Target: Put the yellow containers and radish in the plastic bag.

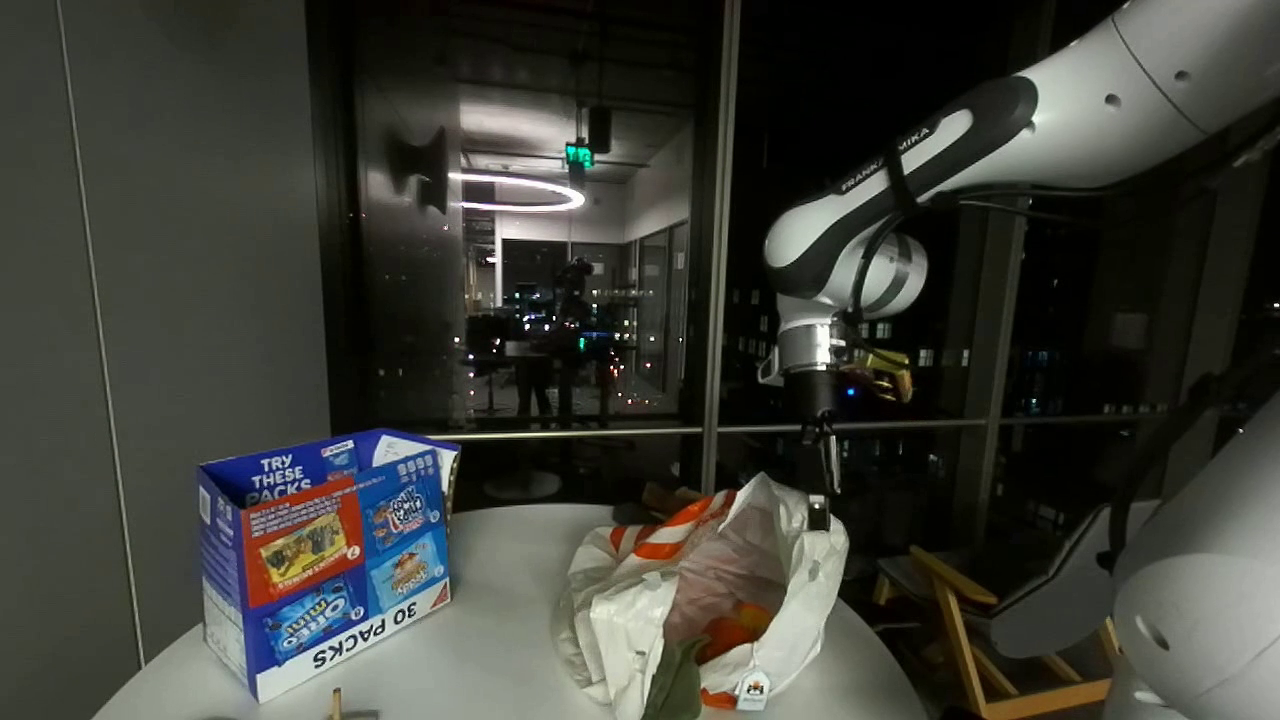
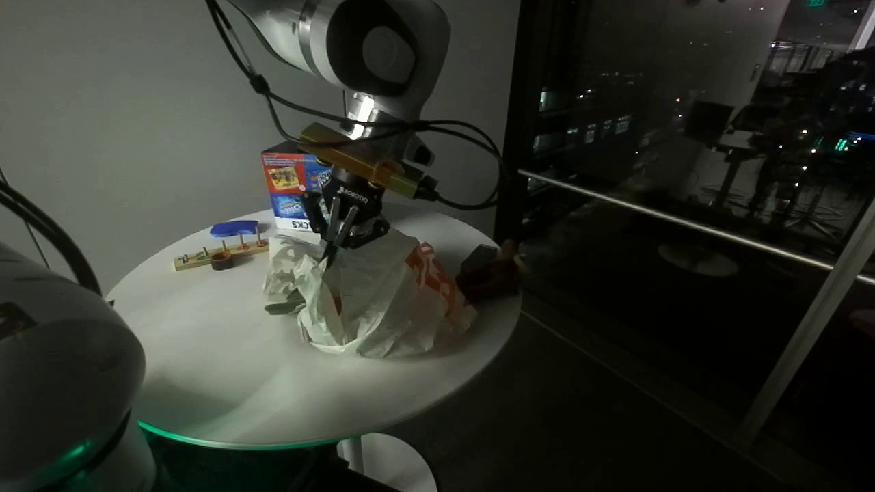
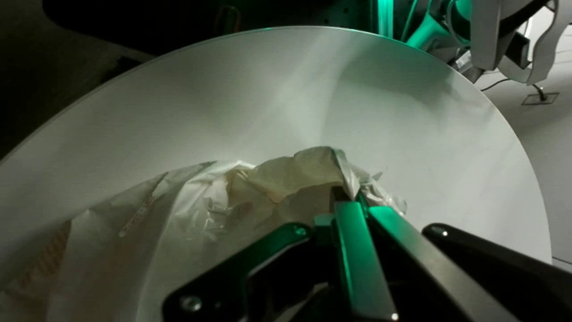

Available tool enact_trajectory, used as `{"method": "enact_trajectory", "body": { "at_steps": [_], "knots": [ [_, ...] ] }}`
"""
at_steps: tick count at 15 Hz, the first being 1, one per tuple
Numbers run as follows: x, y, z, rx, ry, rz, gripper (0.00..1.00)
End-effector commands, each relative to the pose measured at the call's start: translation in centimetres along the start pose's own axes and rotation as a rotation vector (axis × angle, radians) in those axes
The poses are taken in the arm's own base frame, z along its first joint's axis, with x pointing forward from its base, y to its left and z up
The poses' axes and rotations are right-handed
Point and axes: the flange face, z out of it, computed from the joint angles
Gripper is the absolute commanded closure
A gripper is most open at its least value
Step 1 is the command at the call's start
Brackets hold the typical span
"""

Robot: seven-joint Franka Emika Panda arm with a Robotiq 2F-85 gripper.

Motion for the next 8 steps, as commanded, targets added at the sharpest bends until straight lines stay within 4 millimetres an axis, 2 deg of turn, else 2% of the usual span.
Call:
{"method": "enact_trajectory", "body": {
  "at_steps": [1, 5, 6, 8],
  "knots": [
    [0.4, 0.0, -1.5, -0.060, 0.042, -0.180, 0.98],
    [1.3, 0.5, -2.5, -0.180, 0.112, -0.311, 1.00],
    [-1.5, -1.2, -2.0, -0.220, 0.137, -0.330, 1.00],
    [-1.5, -1.2, -1.7, -0.242, 0.117, -0.345, 0.99]
  ]
}}
